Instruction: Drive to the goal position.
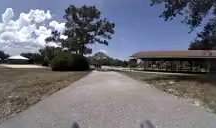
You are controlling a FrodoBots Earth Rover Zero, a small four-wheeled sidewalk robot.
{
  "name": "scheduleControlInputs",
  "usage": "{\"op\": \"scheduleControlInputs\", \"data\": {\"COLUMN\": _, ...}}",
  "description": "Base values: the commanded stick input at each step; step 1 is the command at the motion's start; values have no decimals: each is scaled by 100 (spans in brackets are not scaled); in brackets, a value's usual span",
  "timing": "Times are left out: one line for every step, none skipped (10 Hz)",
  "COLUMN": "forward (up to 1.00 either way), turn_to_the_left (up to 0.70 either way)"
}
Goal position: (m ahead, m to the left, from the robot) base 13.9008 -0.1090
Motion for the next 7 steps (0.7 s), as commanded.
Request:
{"op": "scheduleControlInputs", "data": {"forward": 0, "turn_to_the_left": 0}}
{"op": "scheduleControlInputs", "data": {"forward": 0, "turn_to_the_left": 0}}
{"op": "scheduleControlInputs", "data": {"forward": 4, "turn_to_the_left": 0}}
{"op": "scheduleControlInputs", "data": {"forward": 13, "turn_to_the_left": 0}}
{"op": "scheduleControlInputs", "data": {"forward": 22, "turn_to_the_left": 0}}
{"op": "scheduleControlInputs", "data": {"forward": 32, "turn_to_the_left": 0}}
{"op": "scheduleControlInputs", "data": {"forward": 41, "turn_to_the_left": 0}}
